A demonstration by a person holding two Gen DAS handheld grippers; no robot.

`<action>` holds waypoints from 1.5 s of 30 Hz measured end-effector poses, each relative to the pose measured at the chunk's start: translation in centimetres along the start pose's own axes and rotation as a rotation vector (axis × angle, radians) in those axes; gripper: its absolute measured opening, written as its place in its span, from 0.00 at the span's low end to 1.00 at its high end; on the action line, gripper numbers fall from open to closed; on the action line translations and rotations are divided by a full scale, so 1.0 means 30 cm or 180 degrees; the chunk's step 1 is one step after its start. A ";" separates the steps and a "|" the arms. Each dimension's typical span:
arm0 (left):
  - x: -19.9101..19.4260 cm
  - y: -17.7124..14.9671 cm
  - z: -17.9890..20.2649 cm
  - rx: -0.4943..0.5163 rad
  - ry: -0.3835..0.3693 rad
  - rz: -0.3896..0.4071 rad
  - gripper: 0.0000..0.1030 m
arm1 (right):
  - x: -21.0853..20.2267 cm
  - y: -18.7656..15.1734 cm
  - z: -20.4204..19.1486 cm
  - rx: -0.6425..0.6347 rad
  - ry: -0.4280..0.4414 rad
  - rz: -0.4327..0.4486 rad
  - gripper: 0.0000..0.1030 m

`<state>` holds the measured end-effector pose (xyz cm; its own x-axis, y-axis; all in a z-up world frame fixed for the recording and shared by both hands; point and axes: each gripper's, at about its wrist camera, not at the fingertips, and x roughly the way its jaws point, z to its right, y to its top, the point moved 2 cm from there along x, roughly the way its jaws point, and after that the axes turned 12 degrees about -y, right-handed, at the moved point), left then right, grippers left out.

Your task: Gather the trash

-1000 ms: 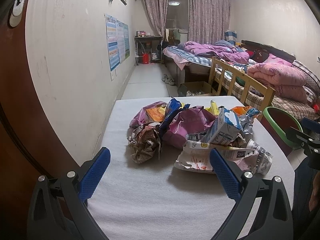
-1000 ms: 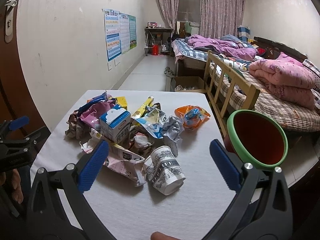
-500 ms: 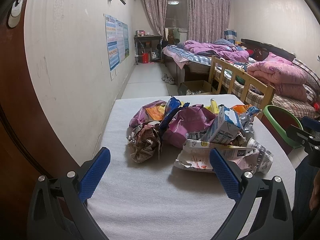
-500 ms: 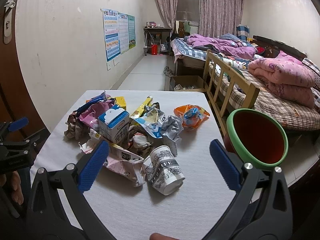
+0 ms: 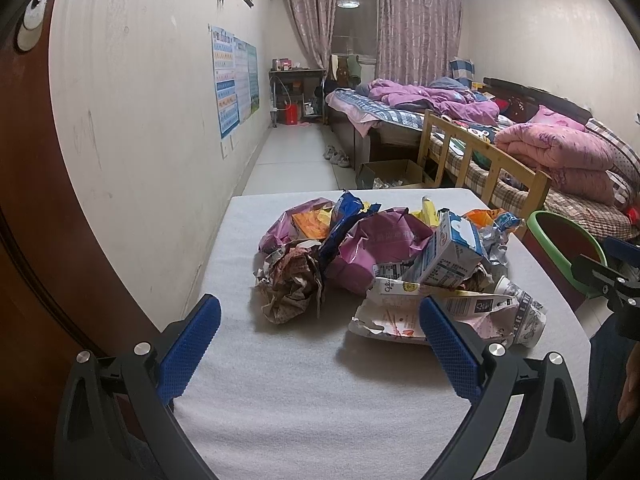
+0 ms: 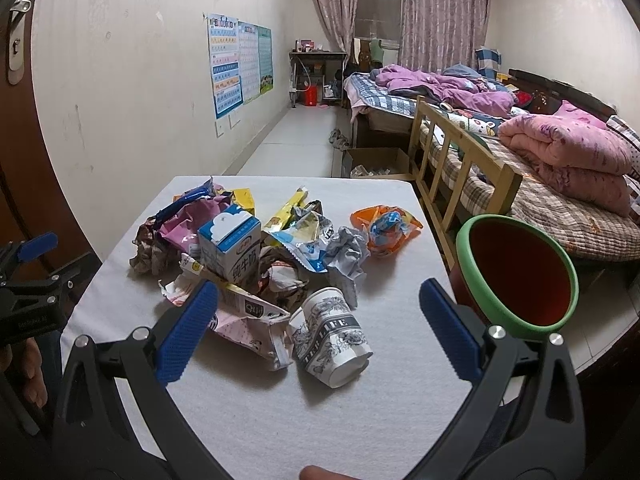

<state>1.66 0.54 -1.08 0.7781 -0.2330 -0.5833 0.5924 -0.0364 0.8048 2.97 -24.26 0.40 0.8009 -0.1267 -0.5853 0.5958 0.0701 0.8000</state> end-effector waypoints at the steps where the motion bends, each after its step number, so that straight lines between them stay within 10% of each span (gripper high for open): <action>1: 0.000 0.000 0.000 -0.0001 -0.0001 -0.0001 0.92 | 0.001 -0.001 -0.001 -0.0002 0.0002 -0.0005 0.97; 17: 0.019 -0.015 -0.016 -0.0088 0.0000 -0.0077 0.92 | 0.030 -0.014 0.005 -0.0025 0.0031 -0.0157 0.97; 45: 0.476 0.040 -0.271 -0.0476 -0.0172 -0.1017 0.76 | 0.440 -0.117 0.057 0.0023 0.0523 -0.1527 0.82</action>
<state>15.18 5.07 -9.35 0.5388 -0.2841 -0.7931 0.8312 0.0261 0.5554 11.36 -27.89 -9.92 0.4362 0.0144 -0.8998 0.8991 0.0353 0.4364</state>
